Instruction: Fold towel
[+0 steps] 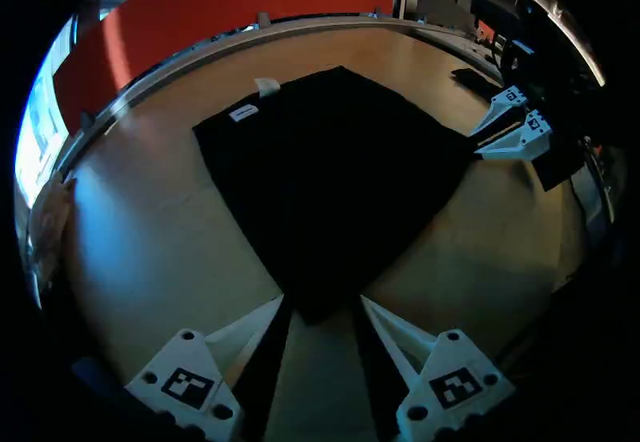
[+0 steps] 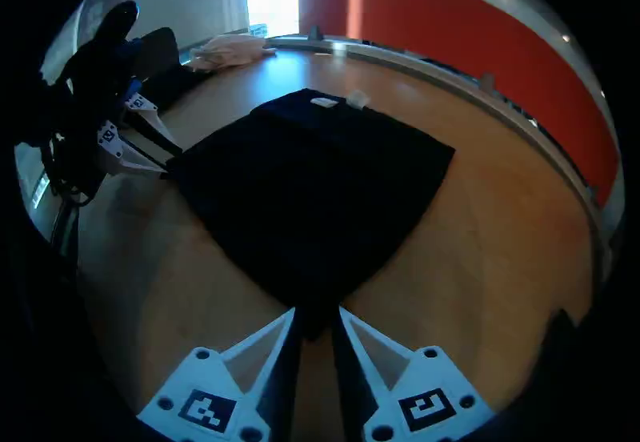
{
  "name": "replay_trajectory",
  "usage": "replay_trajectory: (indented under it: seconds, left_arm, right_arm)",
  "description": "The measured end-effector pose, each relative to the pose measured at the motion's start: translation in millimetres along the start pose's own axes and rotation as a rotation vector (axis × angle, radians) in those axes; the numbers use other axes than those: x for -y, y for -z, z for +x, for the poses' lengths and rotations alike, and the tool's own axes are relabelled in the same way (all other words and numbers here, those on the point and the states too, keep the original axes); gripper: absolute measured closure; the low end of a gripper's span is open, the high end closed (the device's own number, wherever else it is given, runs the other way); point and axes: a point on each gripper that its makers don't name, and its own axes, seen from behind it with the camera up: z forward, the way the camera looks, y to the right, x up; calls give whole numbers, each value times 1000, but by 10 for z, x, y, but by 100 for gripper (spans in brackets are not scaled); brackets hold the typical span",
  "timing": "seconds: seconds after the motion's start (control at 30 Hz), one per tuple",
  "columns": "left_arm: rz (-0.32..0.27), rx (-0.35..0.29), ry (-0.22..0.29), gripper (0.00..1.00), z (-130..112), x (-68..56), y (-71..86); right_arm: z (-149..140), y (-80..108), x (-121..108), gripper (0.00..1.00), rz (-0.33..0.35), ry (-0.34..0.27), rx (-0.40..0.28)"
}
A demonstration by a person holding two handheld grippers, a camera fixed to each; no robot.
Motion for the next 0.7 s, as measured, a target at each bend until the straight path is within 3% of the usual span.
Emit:
replay_trajectory:
  seconds: [0.07, 0.13, 0.4, 0.7]
  left_arm:
    - [13, 4, 8, 75, 8, 32, 4]
    - [17, 7, 22, 79, 8, 36, 9]
    - [-1, 21, 61, 85, 26, -24, 64]
    - [9, -7, 102, 85, 182, -59, 296]
  right_arm:
    - [1, 3, 11, 81, 3, -6, 3]
    - [9, 9, 21, 81, 7, -11, 3]
    - [111, 92, 7, 81, -4, -21, -15]
    - [309, 355, 21, 81, 0, -32, -44]
